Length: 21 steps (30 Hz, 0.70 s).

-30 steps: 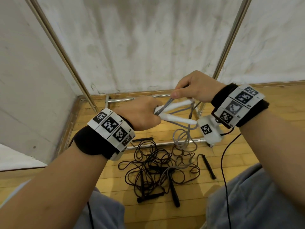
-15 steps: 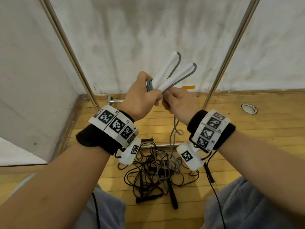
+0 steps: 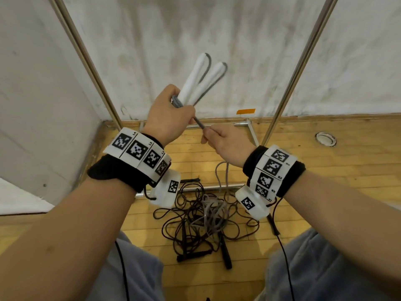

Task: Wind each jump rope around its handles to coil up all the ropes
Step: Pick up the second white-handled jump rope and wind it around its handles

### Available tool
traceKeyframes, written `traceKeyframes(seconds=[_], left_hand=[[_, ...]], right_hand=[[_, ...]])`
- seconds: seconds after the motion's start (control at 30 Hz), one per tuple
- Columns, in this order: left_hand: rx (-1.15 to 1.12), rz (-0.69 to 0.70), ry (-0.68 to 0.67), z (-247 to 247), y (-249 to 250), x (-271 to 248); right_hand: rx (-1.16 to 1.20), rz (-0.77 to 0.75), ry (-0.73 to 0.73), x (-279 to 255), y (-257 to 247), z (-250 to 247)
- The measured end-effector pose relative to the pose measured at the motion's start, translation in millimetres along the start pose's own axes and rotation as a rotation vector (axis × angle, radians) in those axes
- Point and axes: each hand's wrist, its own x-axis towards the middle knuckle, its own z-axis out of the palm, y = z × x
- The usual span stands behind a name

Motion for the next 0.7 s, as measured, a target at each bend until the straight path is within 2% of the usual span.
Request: traceKeyframes(seconds=[0.1, 0.2, 0.33, 0.43, 0.5, 0.7], left_hand=[[0.080, -0.031, 0.010, -13, -9, 10], [0.354, -0.008, -0.096, -16, -22, 13], [0.684, 0.028, -0.204, 3, -35, 5], [0.747, 0.101, -0.243, 17, -41, 2], [0.767, 0.120, -0.263, 24, -44, 2], [0.880, 0.062, -0.293, 33, -58, 7]], right_hand=[[-0.021, 0.013, -0.001, -1, -3, -4], [-0.063, -0.034, -0.019, -3, -11, -9], [-0.082, -0.062, -0.081, -10, -20, -5], [-0.037, -0.071, -0.085, -13, -28, -3], [-0.092, -0.083, -0.112, -16, -30, -2], [-0.153, -0.111, -0.111, -19, -23, -11]])
